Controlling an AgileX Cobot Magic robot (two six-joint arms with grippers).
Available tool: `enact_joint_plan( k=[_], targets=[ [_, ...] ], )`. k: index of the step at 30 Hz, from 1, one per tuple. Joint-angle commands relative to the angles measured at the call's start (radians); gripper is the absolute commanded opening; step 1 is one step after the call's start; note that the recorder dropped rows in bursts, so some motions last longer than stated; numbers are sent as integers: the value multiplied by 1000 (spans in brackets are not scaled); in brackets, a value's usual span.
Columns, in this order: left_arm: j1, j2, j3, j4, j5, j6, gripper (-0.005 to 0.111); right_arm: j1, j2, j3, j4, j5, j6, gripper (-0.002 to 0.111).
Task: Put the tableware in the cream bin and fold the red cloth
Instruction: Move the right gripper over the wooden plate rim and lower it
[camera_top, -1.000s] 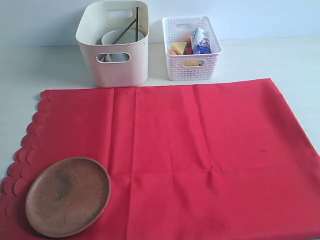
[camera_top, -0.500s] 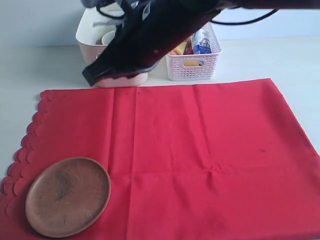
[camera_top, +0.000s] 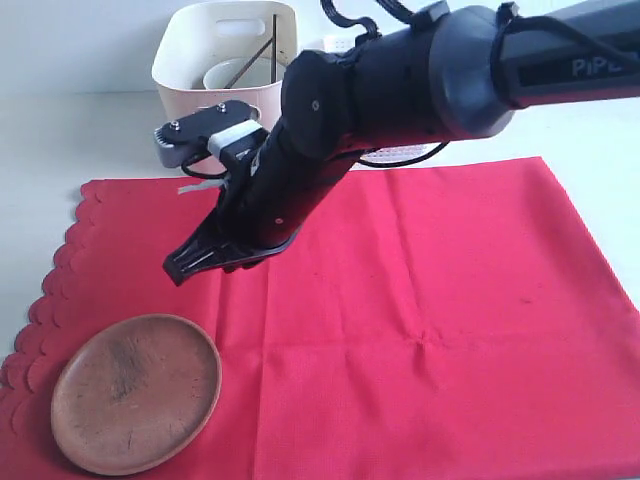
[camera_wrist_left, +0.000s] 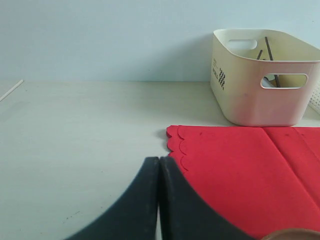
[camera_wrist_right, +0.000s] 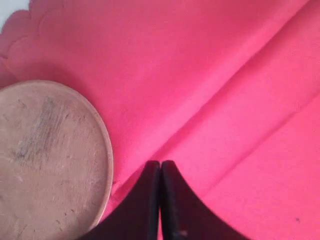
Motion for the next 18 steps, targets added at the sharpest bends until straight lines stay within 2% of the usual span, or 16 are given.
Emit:
enact_joint_plan(
  k=[1,4,12,18],
  targets=[
    [-5,-6,-3,1,-6,-2,3,0,11,0,8,-9,-2,0],
    [-5,-6,-3,1,-6,-2,3,0,10,0,8,-9,-2,4],
    [-5,-6,-3,1,-6,-2,3,0,10,0,8,-5,-2,32],
    [-5,-6,-3,1,-6,-2,3,0,10,0,33,22,-2,36]
  ],
)
